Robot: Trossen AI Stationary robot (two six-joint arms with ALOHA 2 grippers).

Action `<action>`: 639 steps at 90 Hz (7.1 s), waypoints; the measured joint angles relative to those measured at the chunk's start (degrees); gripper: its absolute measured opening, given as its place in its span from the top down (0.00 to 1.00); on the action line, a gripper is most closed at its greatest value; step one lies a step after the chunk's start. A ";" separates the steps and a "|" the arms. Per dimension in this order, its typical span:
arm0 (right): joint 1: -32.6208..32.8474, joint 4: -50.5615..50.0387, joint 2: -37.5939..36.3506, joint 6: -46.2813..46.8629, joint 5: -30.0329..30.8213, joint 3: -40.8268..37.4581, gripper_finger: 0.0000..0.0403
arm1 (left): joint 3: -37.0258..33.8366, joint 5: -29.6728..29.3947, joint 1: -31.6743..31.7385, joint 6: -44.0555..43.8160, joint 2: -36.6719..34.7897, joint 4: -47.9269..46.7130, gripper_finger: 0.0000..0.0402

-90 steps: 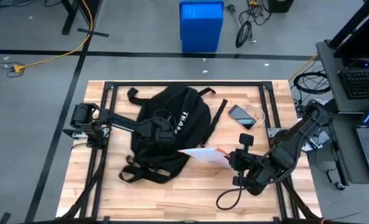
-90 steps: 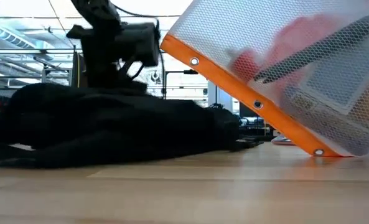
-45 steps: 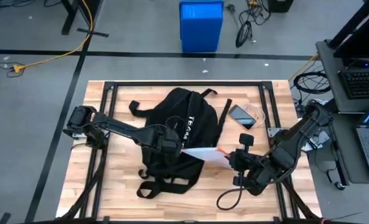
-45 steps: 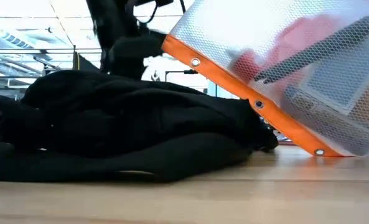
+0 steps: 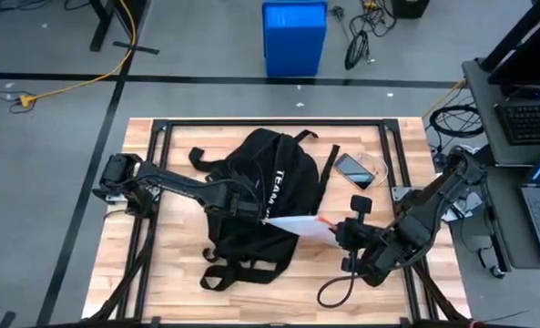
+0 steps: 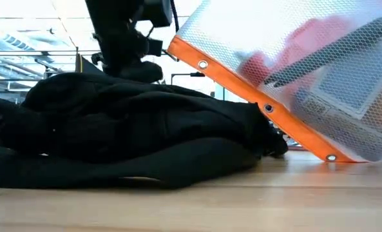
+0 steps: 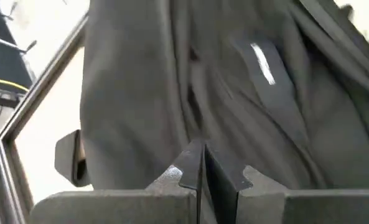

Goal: Unpack backpack
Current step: Put the zip bag into the black backpack

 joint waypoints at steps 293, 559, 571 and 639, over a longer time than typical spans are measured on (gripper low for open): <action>-2.62 -5.43 0.00 -0.08 -0.25 -0.04 1.00 | -4.12 3.59 15.20 11.04 5.49 18.24 0.64; -39.50 54.61 27.51 -66.79 -12.16 -0.10 0.93 | -2.37 -28.07 -6.09 34.85 -21.62 19.26 1.00; -37.16 54.37 25.17 -66.68 -14.52 -0.09 0.79 | -2.37 -28.05 -6.09 34.85 -21.62 19.25 1.00; -27.45 19.96 15.64 -26.23 -21.18 -0.37 0.50 | -2.37 -27.74 -6.09 34.54 -21.62 18.62 1.00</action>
